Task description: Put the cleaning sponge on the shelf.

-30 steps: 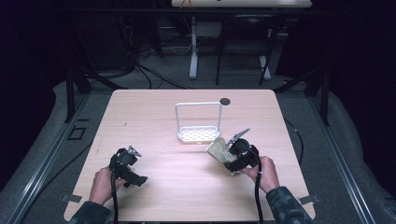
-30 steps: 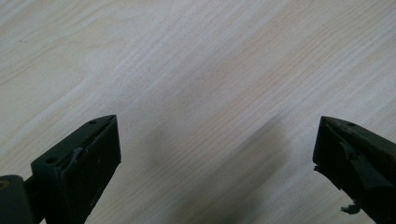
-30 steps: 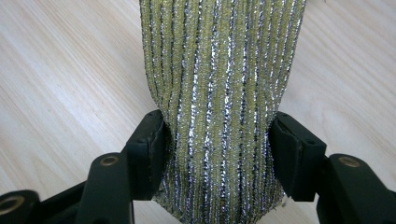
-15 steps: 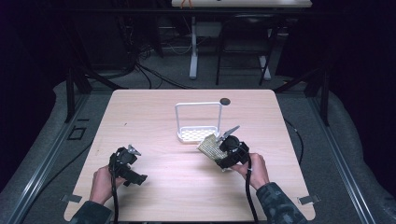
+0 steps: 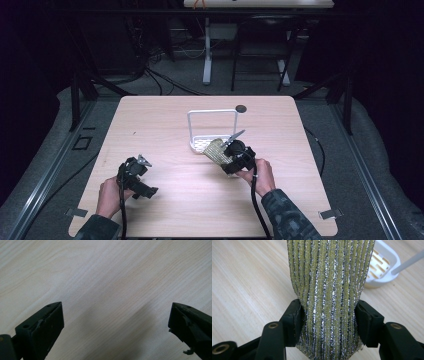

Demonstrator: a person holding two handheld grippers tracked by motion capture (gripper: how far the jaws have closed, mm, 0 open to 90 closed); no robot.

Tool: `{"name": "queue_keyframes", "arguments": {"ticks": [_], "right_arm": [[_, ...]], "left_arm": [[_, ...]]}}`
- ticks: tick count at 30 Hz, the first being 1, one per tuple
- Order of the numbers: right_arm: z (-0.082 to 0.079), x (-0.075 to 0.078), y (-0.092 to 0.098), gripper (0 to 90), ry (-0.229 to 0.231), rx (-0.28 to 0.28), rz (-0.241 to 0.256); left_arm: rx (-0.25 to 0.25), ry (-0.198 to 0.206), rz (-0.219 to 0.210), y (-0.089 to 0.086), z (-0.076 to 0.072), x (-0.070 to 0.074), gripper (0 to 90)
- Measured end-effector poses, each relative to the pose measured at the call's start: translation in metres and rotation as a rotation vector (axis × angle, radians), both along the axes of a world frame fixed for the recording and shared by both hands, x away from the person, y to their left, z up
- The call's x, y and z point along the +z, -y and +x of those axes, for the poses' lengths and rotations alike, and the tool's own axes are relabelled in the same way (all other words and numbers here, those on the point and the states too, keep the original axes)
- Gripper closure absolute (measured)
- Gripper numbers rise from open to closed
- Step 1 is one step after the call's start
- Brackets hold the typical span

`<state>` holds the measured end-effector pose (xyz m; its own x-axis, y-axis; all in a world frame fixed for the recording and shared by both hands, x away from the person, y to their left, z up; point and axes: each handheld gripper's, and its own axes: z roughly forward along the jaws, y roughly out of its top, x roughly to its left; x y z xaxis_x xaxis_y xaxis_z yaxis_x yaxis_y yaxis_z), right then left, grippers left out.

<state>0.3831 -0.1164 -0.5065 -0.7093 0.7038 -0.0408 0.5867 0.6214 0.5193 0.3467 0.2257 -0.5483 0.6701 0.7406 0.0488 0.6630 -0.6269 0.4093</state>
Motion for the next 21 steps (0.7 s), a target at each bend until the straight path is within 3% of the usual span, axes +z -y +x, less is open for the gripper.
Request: {"name": "queue_keyframes", "arguments": {"ticks": [5, 16, 21], "right_arm": [[0.009, -0.001, -0.008, 44.3, 0.005, -0.015, 0.007], [0.025, -0.002, -0.030, 44.0, 0.083, -0.033, -0.091], [0.034, -0.004, -0.035, 44.1, 0.082, -0.054, -0.084]], "left_arm": [[0.000, -0.005, 0.001, 0.000, 0.000, 0.000, 0.3], [-0.004, -0.008, -0.005, -0.001, 0.000, 0.000, 0.3], [-0.007, -0.008, -0.007, -0.001, 0.000, 0.000, 0.3]]}}
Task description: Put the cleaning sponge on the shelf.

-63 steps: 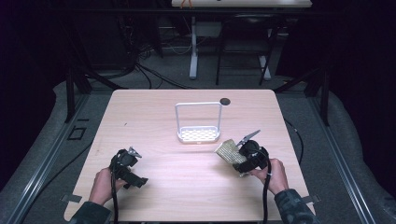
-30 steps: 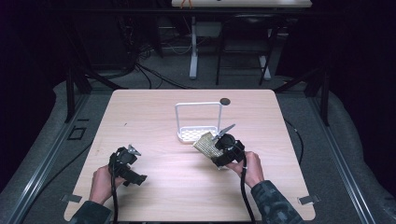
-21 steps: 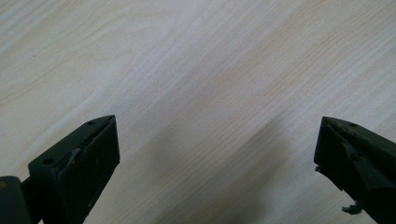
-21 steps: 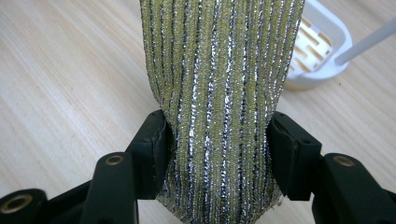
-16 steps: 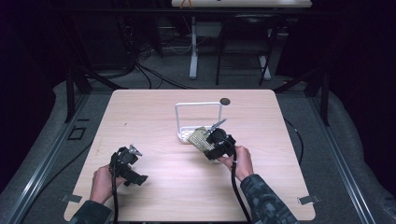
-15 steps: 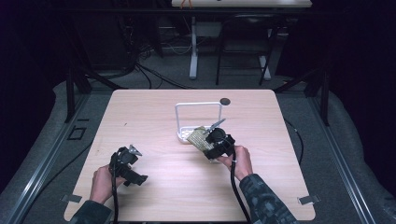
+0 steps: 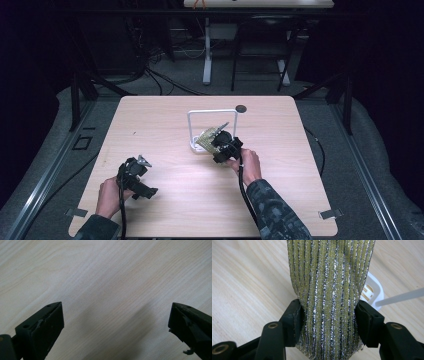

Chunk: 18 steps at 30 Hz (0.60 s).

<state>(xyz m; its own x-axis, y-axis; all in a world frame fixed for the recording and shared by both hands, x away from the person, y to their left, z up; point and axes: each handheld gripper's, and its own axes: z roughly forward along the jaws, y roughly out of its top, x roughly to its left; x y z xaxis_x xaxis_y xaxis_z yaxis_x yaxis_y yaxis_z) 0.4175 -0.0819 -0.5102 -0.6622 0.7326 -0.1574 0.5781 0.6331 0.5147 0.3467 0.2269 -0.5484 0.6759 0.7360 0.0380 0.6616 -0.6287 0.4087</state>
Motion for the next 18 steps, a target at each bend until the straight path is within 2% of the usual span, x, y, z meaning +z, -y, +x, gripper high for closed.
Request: {"name": "queue_keyframes", "arguments": {"ticks": [3, 7, 11, 18], "right_arm": [[0.007, -0.005, -0.002, 44.1, -0.009, -0.027, 0.013], [0.012, -0.005, -0.005, 44.1, 0.001, -0.044, 0.003], [0.015, -0.003, -0.009, 44.1, 0.016, -0.045, -0.024], [0.022, -0.004, -0.013, 43.9, 0.028, -0.042, -0.023]], "left_arm": [[-0.002, 0.002, 0.001, 0.000, -0.001, 0.000, 0.3], [-0.003, 0.000, 0.002, -0.001, 0.000, 0.000, 0.3], [-0.005, 0.004, 0.001, -0.001, 0.000, 0.001, 0.3], [-0.007, 0.003, 0.000, -0.001, 0.000, 0.001, 0.3]]}}
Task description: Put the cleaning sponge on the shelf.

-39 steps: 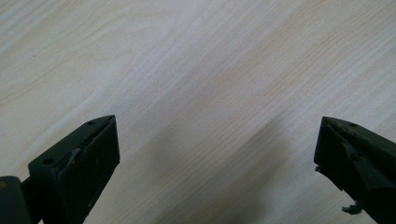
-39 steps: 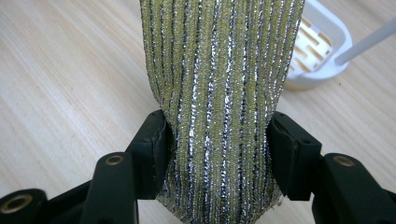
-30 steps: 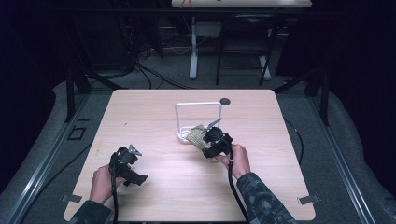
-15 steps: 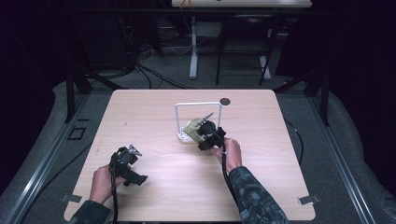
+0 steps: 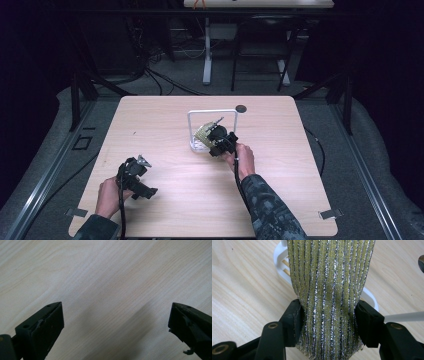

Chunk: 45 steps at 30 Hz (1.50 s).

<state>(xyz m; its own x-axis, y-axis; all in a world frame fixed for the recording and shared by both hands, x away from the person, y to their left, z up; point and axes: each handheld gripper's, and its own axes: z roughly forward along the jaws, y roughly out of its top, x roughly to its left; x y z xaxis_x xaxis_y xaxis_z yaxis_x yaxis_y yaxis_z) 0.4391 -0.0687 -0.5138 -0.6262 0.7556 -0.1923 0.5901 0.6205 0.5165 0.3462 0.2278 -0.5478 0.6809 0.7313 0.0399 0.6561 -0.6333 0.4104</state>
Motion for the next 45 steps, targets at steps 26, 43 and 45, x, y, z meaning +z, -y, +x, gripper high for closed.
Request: {"name": "queue_keyframes", "arguments": {"ticks": [26, 43, 45], "right_arm": [[0.017, -0.020, -0.015, 40.0, 0.018, -0.033, -0.011], [0.023, -0.029, -0.016, 36.2, 0.014, -0.059, 0.024], [0.024, -0.029, -0.017, 35.2, 0.011, -0.061, 0.024]], "left_arm": [[0.001, -0.003, 0.003, -0.001, 0.000, 0.000, 0.3], [-0.007, -0.015, 0.013, -0.001, 0.000, -0.002, 0.3], [-0.011, -0.016, 0.016, 0.000, 0.000, -0.002, 0.3]]}}
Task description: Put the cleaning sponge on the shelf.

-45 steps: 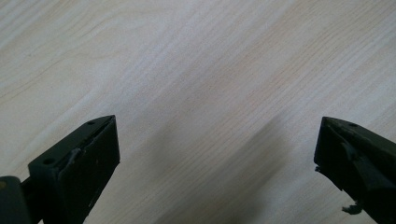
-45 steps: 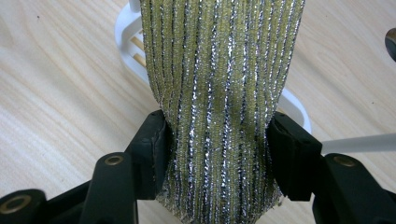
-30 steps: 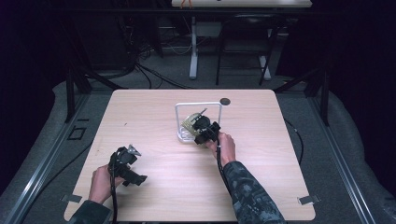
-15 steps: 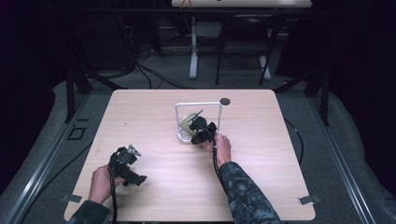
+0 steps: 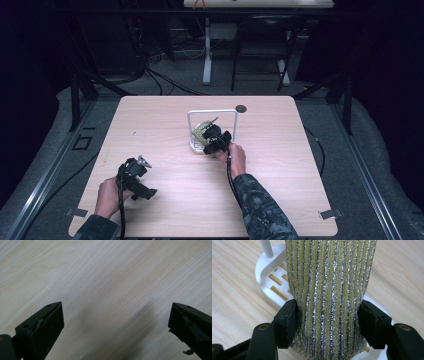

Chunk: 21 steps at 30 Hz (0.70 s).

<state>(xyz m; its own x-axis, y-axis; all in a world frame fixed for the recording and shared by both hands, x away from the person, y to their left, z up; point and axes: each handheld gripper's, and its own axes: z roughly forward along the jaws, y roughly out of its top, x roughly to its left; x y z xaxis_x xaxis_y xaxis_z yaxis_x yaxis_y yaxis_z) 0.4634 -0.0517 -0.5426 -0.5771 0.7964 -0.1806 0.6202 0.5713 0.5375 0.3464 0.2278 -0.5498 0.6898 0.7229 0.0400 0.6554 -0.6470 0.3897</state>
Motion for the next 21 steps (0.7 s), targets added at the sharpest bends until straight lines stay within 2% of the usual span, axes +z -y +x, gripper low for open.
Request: {"name": "queue_keyframes", "arguments": {"ticks": [8, 10, 12, 21], "right_arm": [[0.0011, -0.0002, -0.0028, 23.6, 0.001, -0.016, -0.009], [-0.0005, -0.0007, -0.0034, 20.5, 0.008, -0.027, 0.006], [-0.0011, 0.0002, -0.0031, 18.9, 0.020, -0.014, -0.002], [-0.0071, 0.0068, -0.0040, 19.0, 0.042, 0.005, 0.029]], "left_arm": [[0.003, 0.003, -0.004, -0.0010, -0.0001, 0.0006, 0.3], [0.002, 0.003, -0.004, -0.0009, -0.0001, 0.0006, 0.3], [0.004, 0.003, -0.005, -0.0011, -0.0001, 0.0008, 0.3], [0.002, 0.003, -0.005, -0.0010, -0.0001, 0.0009, 0.3]]}}
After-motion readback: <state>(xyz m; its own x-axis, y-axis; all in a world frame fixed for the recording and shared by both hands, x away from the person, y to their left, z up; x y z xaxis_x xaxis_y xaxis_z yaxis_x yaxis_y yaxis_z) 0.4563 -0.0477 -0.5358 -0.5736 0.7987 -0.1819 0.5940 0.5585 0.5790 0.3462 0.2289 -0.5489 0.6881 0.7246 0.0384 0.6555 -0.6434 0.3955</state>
